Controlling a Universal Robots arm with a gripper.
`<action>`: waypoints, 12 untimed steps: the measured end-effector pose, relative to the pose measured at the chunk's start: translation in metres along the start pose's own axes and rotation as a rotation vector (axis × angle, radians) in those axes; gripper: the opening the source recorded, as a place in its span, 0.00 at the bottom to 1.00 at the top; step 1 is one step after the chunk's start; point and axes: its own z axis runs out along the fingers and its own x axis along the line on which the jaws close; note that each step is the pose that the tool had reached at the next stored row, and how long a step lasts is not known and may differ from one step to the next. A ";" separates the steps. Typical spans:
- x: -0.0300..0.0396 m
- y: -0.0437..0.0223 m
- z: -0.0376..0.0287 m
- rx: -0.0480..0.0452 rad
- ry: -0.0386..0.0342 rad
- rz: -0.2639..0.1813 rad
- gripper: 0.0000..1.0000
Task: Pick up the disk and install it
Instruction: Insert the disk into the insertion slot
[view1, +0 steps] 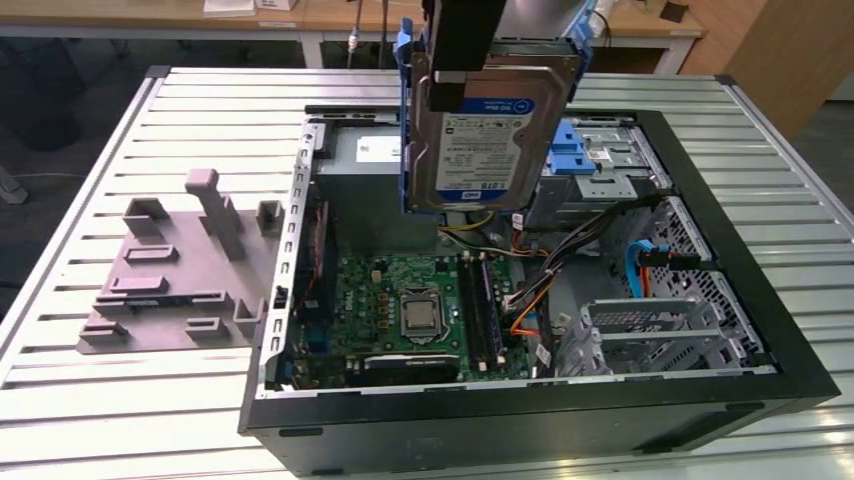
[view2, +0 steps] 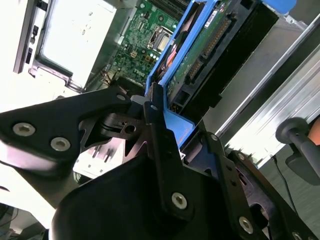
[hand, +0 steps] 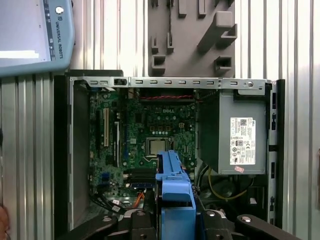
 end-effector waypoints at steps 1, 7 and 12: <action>0.0001 -0.0026 0.0001 0.0001 -0.0001 0.000 0.36; 0.0005 -0.0176 0.0001 0.0001 -0.0002 0.000 0.36; 0.0062 -0.0190 0.0007 0.0000 0.0000 0.000 0.36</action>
